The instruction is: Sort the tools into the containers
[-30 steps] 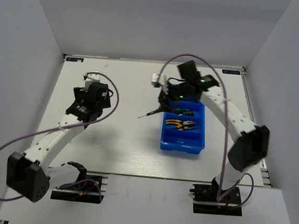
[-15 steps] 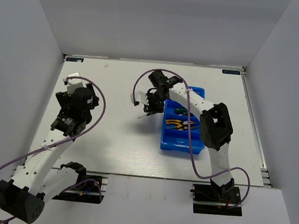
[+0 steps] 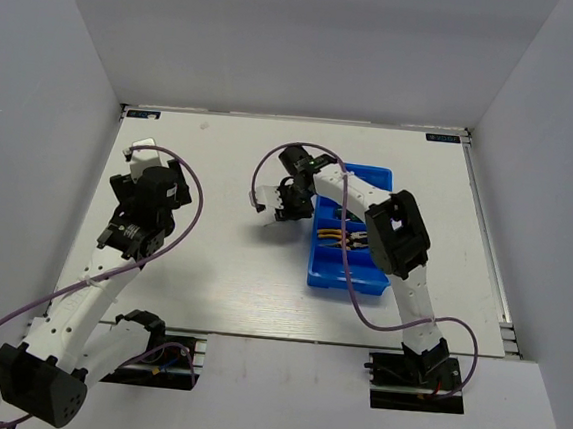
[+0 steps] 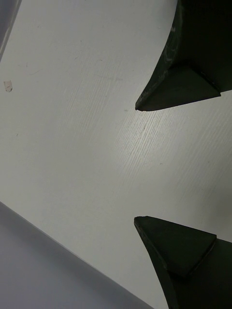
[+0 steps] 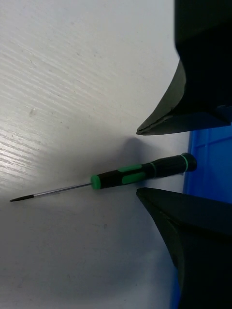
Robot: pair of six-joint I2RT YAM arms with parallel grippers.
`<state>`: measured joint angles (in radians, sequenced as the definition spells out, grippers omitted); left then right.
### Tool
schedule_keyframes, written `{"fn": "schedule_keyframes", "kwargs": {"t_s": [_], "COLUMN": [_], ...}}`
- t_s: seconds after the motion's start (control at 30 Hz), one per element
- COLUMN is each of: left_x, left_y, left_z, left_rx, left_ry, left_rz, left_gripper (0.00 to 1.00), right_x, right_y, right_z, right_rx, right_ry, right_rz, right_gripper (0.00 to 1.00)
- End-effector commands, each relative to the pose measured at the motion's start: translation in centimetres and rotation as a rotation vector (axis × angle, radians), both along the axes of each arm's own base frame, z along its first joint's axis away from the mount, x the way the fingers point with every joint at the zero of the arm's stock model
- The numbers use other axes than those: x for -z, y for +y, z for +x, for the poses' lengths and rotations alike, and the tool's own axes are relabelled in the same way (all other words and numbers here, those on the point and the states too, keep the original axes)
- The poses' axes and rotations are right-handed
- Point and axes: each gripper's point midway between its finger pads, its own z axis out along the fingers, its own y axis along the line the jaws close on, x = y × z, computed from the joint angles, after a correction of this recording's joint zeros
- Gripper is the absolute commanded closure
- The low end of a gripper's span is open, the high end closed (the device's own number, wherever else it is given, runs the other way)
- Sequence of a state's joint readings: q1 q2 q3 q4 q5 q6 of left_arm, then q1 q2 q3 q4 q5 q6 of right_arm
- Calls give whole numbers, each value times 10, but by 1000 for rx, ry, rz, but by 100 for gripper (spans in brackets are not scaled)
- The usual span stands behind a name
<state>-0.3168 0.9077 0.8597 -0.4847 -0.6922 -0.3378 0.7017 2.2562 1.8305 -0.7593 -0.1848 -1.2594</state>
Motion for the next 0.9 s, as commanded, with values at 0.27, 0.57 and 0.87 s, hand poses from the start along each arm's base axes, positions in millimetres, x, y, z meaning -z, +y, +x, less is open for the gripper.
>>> {"fn": "schedule_keyframes", "kwargs": {"t_s": [0.27, 0.57, 0.87], "left_x": [-6, -6, -7], "left_y": [2, 5, 3], "left_z": [0, 0, 2], "left_rx": [3, -6, 2], "left_ry": [-25, -25, -33], "left_rz": [-4, -4, -10], "left_gripper": [0, 0, 0], "right_x": [18, 24, 39], "right_y": [-8, -29, -19], "right_z": [-30, -73, -57], "right_rx": [-160, -225, -86], "right_ry": [153, 369, 280], "right_rz": [-50, -144, -147], "right_gripper": [52, 59, 86]}}
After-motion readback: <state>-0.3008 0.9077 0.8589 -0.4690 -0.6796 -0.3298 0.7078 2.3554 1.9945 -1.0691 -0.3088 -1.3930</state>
